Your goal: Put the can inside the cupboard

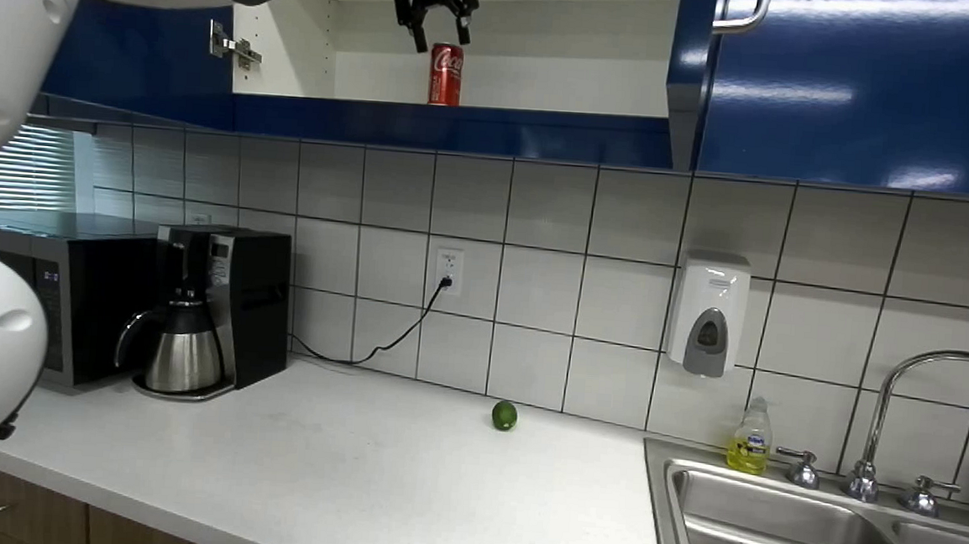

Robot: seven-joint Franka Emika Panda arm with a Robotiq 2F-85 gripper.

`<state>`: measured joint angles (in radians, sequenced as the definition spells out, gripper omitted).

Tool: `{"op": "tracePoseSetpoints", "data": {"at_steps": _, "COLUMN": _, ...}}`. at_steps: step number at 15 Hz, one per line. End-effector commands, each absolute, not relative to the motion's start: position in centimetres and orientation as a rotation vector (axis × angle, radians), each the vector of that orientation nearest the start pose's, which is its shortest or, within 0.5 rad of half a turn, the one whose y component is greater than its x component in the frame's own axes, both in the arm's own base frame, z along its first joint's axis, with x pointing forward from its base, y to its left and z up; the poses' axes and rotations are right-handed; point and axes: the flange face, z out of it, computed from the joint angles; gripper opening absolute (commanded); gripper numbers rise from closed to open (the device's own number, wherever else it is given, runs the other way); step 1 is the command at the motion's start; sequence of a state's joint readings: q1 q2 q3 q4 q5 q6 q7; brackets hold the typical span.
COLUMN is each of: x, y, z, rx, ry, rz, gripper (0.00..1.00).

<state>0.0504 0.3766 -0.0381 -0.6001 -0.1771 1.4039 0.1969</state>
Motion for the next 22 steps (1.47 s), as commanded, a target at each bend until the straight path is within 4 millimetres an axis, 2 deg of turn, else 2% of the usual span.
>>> {"op": "tracePoseSetpoints", "data": {"at_steps": 1, "x": 57.2, "y": -0.7, "z": 82.9, "rx": -3.168, "ry": 0.316, "rz": -0.669, "gripper": 1.0}}
{"op": "tracePoseSetpoints", "data": {"at_steps": 6, "x": 55.1, "y": -0.5, "z": 84.3, "rx": -3.157, "ry": 0.235, "rz": -0.654, "gripper": 1.0}}
{"op": "tracePoseSetpoints", "data": {"at_steps": 13, "x": 50.6, "y": -0.4, "z": 85.5, "rx": -3.149, "ry": 0.122, "rz": -0.584, "gripper": 1.0}}
{"op": "tracePoseSetpoints", "data": {"at_steps": 17, "x": 47.9, "y": -0.7, "z": 84.6, "rx": -3.16, "ry": 0.092, "rz": -0.523, "gripper": 1.0}}
{"op": "tracePoseSetpoints", "data": {"at_steps": 22, "x": 44.7, "y": -1.3, "z": 82.1, "rx": -3.17, "ry": 0.086, "rz": -0.426, "gripper": 1.0}}
